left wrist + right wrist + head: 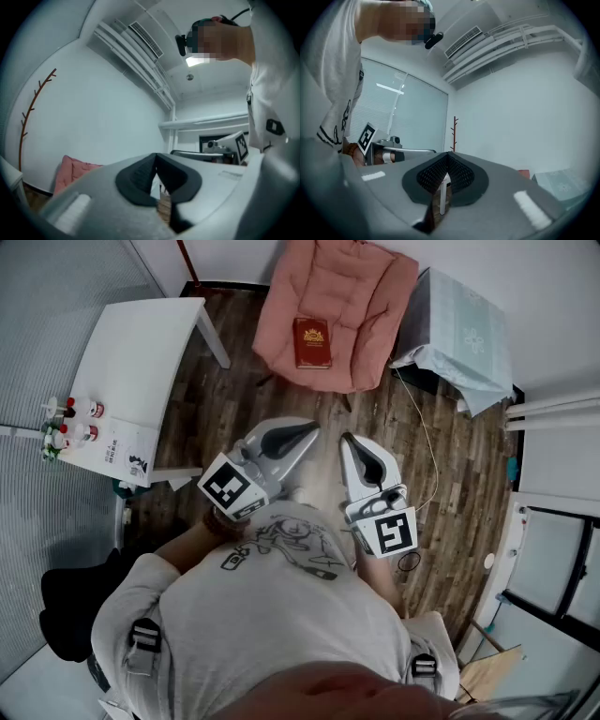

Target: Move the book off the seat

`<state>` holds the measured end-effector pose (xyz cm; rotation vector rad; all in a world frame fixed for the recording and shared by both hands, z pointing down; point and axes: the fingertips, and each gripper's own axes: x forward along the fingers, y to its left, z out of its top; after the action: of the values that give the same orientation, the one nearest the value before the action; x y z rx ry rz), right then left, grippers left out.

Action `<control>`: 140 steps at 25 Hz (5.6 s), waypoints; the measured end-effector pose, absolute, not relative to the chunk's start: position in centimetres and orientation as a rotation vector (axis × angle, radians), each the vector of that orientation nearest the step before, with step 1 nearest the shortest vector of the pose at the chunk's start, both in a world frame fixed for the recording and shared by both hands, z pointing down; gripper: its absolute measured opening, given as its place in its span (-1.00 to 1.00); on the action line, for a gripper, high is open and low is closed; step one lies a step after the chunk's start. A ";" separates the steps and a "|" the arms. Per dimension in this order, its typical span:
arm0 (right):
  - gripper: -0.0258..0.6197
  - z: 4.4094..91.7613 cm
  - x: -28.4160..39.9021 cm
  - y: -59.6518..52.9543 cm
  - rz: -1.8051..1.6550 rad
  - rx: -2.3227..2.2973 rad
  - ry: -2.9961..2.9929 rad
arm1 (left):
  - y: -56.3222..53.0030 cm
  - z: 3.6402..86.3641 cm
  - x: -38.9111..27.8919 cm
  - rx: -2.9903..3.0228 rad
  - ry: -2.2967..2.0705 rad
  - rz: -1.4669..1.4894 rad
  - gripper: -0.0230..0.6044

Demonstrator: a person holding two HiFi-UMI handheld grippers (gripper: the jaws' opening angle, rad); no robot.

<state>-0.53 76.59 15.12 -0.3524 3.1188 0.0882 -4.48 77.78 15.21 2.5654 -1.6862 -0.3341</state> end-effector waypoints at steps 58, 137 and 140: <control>-0.90 20.0 -7.4 58.4 -0.041 -0.277 3.164 | 59.7 20.0 -10.9 2.446 -1.706 -0.311 -0.92; -0.44 55.8 -34.1 18.4 -0.466 -0.094 3.560 | 23.8 57.4 -39.6 1.881 -1.685 -0.011 -0.50; -0.41 59.1 -35.0 17.7 -0.491 -0.109 3.576 | 23.4 60.6 -40.6 1.859 -1.675 0.000 -0.45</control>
<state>-34.96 17.72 59.06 -0.1086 3.5758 -0.4909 -40.63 23.44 60.59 1.8595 -1.6746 -0.0001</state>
